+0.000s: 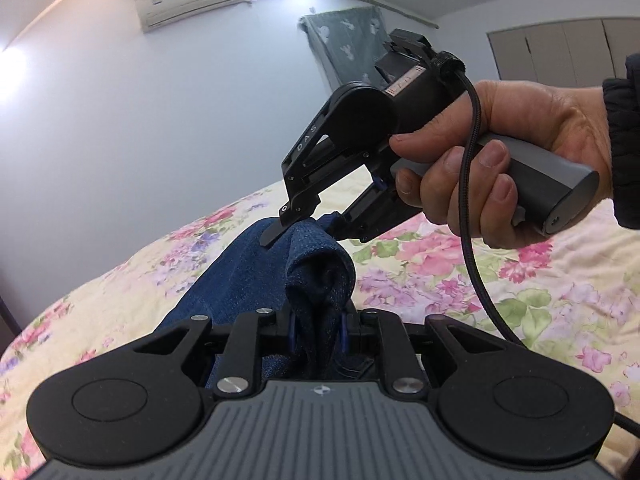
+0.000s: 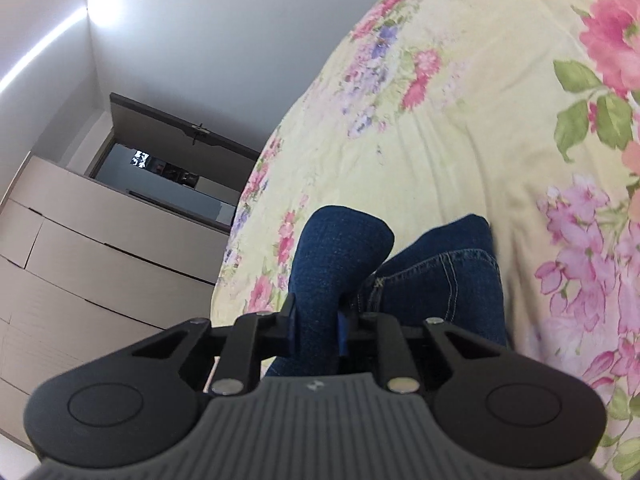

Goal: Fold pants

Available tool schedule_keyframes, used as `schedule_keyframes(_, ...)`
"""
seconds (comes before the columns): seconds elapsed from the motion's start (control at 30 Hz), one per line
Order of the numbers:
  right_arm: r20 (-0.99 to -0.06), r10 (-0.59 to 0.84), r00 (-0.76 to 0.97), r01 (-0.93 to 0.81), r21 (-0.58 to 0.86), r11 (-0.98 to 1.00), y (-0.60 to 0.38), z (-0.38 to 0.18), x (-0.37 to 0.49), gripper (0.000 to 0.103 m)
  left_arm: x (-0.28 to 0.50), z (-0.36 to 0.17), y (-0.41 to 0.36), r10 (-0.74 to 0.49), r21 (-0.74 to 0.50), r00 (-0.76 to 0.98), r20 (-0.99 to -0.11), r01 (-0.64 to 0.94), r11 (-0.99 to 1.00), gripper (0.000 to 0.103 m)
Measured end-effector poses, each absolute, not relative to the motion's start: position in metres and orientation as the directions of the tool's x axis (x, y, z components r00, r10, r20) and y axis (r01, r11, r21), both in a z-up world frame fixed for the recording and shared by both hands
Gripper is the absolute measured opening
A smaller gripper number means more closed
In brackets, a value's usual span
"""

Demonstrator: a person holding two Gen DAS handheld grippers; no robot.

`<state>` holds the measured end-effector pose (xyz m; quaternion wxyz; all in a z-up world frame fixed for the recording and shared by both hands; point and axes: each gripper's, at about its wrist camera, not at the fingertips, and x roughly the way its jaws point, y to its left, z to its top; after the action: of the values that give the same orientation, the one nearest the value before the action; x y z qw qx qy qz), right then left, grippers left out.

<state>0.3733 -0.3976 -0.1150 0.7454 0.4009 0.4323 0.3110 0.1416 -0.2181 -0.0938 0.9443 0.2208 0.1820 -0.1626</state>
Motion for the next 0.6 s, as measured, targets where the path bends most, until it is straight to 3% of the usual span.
schedule_keyframes(0.13,-0.429,0.791,0.436,-0.098,0.851,0.516,-0.422,-0.127,0.367,0.014,0.151,-0.118,-0.247,-0.196,0.446,0.846,-0.496,0.442,0.778,0.021)
schedule_keyframes(0.33,-0.521,0.738,0.429,-0.017,0.812,0.583,-0.437,-0.192,0.365,0.014,0.157,-0.165,-0.270,-0.129,0.486,0.801,-0.585,0.473,0.734,0.027)
schedule_keyframes(0.43,-0.534,0.730,0.426,-0.003,0.806,0.592,-0.435,-0.222,0.363,0.021,0.146,-0.174,-0.270,-0.119,0.526,0.818,-0.563,0.466,0.711,0.034)
schedule_keyframes(0.47,-0.537,0.724,0.433,-0.008,0.801,0.599,-0.435,-0.227,0.362,0.029,0.144,-0.175,-0.271,-0.114,0.536,0.821,-0.559,0.463,0.706,0.034)
schedule_keyframes(0.6,-0.520,0.712,0.473,-0.016,0.803,0.596,-0.437,-0.234,0.352,0.035,0.139,-0.171,-0.268,-0.122,0.527,0.820,-0.559,0.464,0.712,0.044)
